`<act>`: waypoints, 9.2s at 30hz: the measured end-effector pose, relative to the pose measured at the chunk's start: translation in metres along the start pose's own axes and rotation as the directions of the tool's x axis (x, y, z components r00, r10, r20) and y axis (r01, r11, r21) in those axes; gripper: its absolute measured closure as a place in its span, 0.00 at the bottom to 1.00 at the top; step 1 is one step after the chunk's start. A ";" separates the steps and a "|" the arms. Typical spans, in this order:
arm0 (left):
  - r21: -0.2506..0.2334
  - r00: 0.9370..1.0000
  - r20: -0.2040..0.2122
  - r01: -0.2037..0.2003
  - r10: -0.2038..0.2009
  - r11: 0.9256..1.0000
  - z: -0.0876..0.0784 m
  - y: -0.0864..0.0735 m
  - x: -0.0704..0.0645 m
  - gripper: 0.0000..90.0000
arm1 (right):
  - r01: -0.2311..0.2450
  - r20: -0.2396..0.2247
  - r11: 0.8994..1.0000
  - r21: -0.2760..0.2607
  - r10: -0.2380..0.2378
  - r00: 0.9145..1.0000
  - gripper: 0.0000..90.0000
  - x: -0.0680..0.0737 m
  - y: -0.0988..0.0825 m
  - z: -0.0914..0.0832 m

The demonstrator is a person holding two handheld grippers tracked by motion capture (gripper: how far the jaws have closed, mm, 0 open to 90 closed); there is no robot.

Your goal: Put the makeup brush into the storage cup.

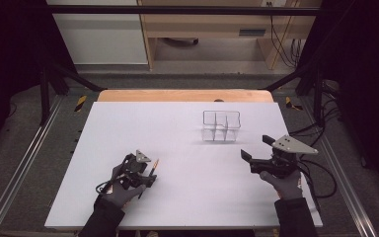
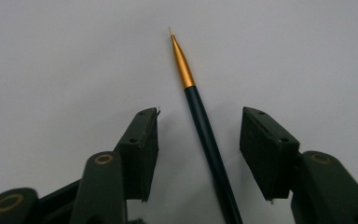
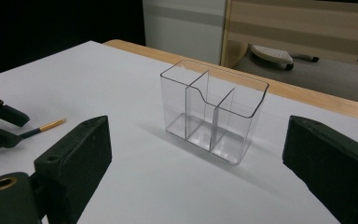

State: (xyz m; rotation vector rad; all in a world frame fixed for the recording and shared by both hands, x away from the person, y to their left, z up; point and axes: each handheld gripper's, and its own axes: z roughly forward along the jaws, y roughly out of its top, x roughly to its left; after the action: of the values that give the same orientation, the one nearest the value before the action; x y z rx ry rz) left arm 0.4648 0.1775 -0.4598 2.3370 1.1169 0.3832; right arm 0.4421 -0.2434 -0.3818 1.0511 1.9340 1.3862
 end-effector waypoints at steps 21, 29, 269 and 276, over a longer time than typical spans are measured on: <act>0.034 1.000 0.025 0.011 -0.011 0.999 -0.002 -0.001 0.002 0.89 | 0.002 -0.001 1.000 0.013 -0.002 1.000 0.09 0.000 -0.001 0.002; 0.036 1.000 0.026 -0.002 0.001 0.999 -0.003 -0.001 0.002 0.89 | 0.000 0.000 1.000 0.016 0.000 1.000 0.09 -0.001 -0.002 0.003; -0.522 0.979 0.175 0.183 -0.106 0.833 -0.035 0.051 -0.102 0.91 | -0.360 -0.297 0.931 0.050 0.359 0.885 0.80 0.103 0.009 0.087; -0.522 0.979 0.174 0.184 -0.108 0.833 -0.035 0.051 -0.102 0.91 | -0.360 -0.307 0.931 0.055 0.359 0.881 0.89 0.103 0.008 0.088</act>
State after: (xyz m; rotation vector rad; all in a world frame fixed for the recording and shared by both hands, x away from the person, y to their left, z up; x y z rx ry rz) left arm 0.4180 0.0823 -0.4049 1.7435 0.9619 0.4088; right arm 0.4556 -0.1097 -0.4011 1.3055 2.0199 1.8574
